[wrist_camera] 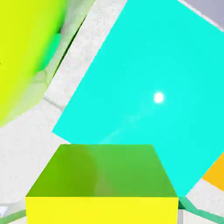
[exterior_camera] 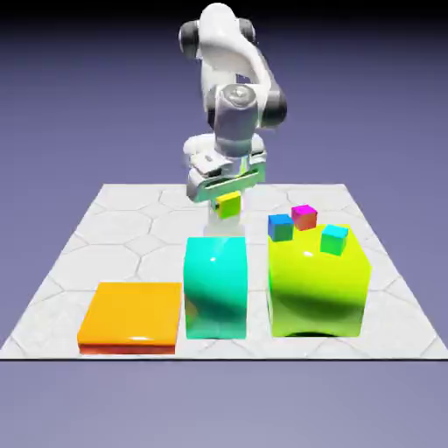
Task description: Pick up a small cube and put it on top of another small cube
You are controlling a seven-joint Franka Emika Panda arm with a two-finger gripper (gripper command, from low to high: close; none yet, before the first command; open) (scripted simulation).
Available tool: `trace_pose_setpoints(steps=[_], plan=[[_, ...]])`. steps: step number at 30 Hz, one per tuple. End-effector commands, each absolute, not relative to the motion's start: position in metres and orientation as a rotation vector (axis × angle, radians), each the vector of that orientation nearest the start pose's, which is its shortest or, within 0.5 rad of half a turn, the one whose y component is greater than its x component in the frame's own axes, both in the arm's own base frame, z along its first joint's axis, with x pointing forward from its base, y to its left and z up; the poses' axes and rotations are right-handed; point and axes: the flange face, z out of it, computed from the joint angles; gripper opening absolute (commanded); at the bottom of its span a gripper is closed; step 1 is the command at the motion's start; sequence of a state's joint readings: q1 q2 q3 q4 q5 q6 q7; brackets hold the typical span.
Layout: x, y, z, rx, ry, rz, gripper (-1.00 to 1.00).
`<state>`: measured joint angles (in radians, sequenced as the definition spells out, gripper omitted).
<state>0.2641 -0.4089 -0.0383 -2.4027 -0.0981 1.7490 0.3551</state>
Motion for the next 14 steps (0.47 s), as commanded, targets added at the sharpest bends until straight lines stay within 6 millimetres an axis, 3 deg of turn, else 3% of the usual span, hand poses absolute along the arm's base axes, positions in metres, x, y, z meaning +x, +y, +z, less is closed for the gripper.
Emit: trace_pose_setpoints(steps=[1,3,4,6,10,11,12,13,14], plan=[[0.380,0.101,0.456,-3.276,0.085,0.325,-1.00],[0.365,0.144,0.469,-3.287,-0.037,0.280,-1.00],[0.357,0.162,0.465,-3.281,-0.023,0.246,-1.00],[0.356,0.166,0.464,-3.279,-0.019,0.238,-1.00],[0.349,0.159,0.399,-3.279,-0.019,0.238,-1.00],[0.348,0.159,0.395,-3.279,-0.019,0.238,-1.00],[0.348,0.159,0.395,-3.279,-0.019,0.238,1.00],[0.348,0.159,0.395,-3.279,-0.019,0.238,1.00],[0.351,0.161,0.410,-3.279,-0.019,0.238,1.00]])
